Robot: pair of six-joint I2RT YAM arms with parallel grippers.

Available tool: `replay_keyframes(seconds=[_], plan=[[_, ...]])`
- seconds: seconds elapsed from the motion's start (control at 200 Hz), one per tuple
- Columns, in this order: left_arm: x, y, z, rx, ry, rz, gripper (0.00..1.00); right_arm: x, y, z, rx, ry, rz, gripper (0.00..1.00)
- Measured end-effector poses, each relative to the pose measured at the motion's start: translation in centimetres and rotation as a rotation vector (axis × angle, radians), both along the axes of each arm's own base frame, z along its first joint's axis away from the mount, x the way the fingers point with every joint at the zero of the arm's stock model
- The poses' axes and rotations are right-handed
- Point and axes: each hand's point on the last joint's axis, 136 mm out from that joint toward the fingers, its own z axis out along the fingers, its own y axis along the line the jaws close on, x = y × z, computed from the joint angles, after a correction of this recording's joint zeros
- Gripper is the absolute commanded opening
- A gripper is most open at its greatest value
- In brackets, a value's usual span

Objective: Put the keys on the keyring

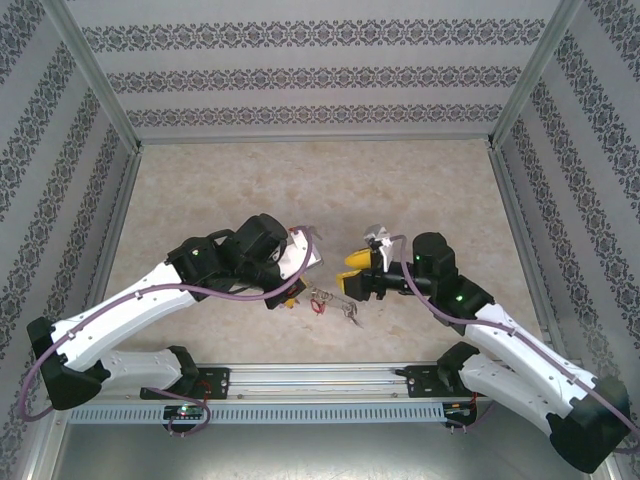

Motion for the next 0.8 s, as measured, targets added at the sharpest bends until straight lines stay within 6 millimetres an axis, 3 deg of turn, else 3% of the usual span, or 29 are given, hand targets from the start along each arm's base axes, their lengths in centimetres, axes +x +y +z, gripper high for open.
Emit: replay_keyframes(seconds=[0.17,0.375,0.595,0.799], plan=[[0.3,-0.2,0.5,-0.019,-0.025,-0.041,0.00,-0.3,1.3,1.7,0.009,-0.037,0.067,0.41],[0.7,-0.4,1.1,-0.049,-0.043,-0.064,0.00,-1.6,2.7,4.1,0.027,-0.099,0.160,0.33],[0.8,-0.7,2.0,-0.086,-0.050,-0.094,0.00,-2.7,3.5,3.8,-0.011,-0.104,0.216,0.28],[0.6,-0.9,2.3,-0.111,-0.041,-0.120,0.00,-2.9,3.9,3.1,-0.046,-0.110,0.242,0.34]])
